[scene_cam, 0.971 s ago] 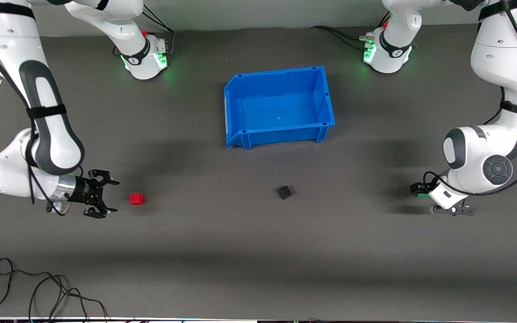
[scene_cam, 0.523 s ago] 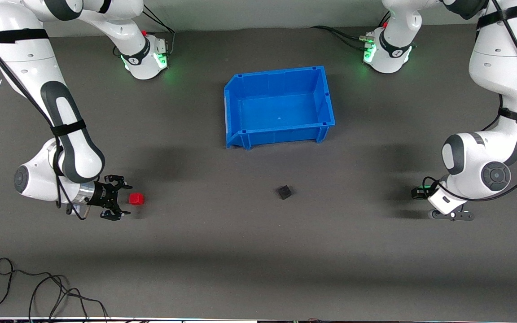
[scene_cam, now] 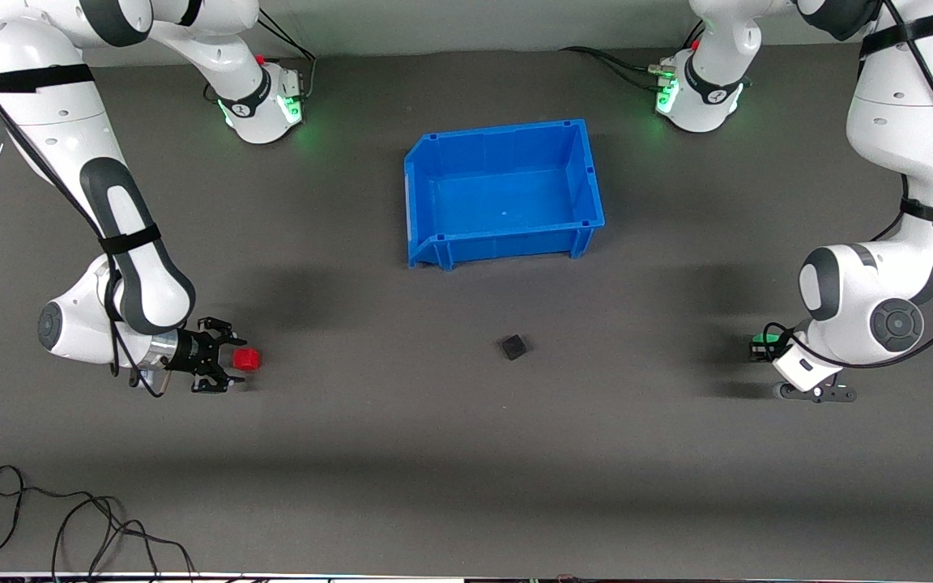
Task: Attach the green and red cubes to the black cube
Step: 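Carry the red cube toward the black cube while the left gripper carries green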
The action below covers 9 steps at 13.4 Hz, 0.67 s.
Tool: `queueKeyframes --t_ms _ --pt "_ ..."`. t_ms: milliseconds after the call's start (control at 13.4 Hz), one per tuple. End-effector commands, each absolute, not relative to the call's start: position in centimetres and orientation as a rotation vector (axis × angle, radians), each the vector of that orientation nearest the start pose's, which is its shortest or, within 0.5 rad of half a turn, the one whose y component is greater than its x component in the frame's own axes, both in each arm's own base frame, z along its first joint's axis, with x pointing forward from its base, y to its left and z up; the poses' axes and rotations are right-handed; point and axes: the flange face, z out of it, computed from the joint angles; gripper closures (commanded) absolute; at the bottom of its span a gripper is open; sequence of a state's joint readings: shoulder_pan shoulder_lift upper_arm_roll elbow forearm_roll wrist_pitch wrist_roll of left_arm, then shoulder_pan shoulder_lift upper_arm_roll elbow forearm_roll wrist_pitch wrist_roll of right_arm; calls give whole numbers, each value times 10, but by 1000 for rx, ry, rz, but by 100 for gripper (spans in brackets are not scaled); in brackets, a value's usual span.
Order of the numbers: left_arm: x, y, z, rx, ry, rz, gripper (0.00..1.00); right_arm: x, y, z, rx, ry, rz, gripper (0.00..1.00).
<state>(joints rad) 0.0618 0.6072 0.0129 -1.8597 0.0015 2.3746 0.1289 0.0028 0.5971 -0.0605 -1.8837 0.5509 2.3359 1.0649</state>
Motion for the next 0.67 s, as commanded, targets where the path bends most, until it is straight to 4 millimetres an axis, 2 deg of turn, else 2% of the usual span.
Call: queueKeyframes --t_ms 0,149,224,299,448,523,598 --pt "636 50 188 -3144 41 147 100 620 -26 179 -2075 1974 395 59" --pt "641 45 197 -3144 -194 145 100 621 -25 181 -2074 1971 393 62" --pt "642 31 196 -3121 -359 148 100 623 -25 186 -2068 1972 388 62" --pt "645 9 197 -3095 -487 135 100 624 -21 192 -2064 1970 384 62" --pt "654 -4 209 -3045 -759 99 100 630 6 213 -2068 1950 375 63" --pt "659 -14 217 -2995 -965 85 100 635 21 224 -2044 1968 366 64" --pt "662 -33 221 -2945 -1132 76 100 640 45 236 -2042 1959 359 64"
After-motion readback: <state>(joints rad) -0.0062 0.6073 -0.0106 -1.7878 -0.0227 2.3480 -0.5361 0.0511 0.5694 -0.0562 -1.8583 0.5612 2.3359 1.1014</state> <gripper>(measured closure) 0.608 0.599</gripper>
